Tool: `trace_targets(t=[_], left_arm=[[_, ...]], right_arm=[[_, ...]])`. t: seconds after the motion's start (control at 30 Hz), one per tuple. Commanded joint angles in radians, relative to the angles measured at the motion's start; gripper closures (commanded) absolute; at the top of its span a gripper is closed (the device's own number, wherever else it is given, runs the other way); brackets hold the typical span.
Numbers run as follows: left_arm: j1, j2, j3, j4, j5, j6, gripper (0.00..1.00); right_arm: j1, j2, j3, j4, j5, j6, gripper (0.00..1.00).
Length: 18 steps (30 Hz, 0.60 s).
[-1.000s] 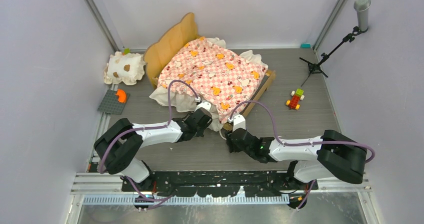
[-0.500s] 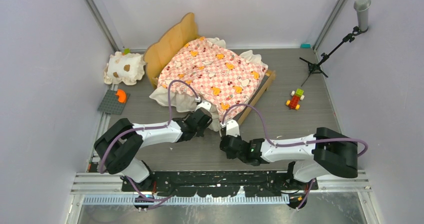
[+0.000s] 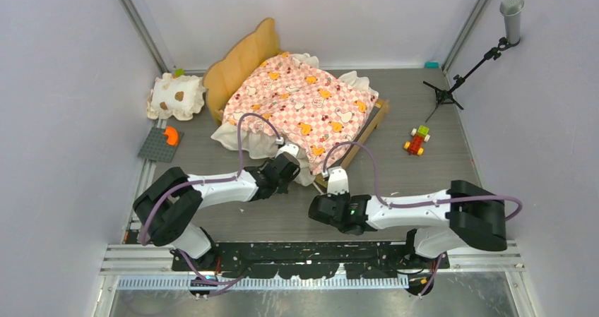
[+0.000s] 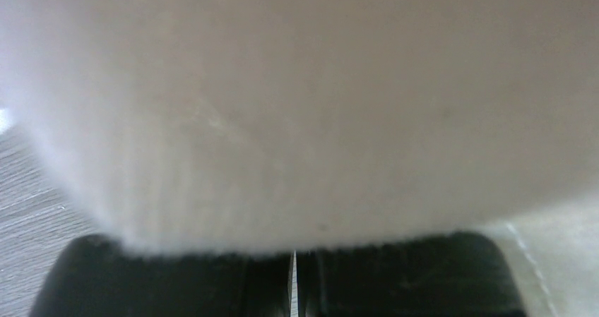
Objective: Set up the pet bed
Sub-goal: Tie the ropes to the bed frame.
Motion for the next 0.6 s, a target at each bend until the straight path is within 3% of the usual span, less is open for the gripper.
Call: trace_targets(t=[0.0, 0.23, 0.57], left_arm=[[0.011, 0.025, 0.034, -0.032, -0.013, 0.003, 1.0], [0.048, 0.013, 0.035, -0.053, -0.022, -0.018, 1.0], [0.109, 0.001, 0.039, -0.09, -0.013, -0.028, 1.0]], right_arm=[[0.008, -0.145, 0.082, -0.297, 0.226, 0.259, 0.99], [0.008, -0.226, 0.07, -0.484, 0.289, 0.498, 0.99], [0.008, -0.211, 0.076, -0.7, 0.35, 0.764, 0.99]])
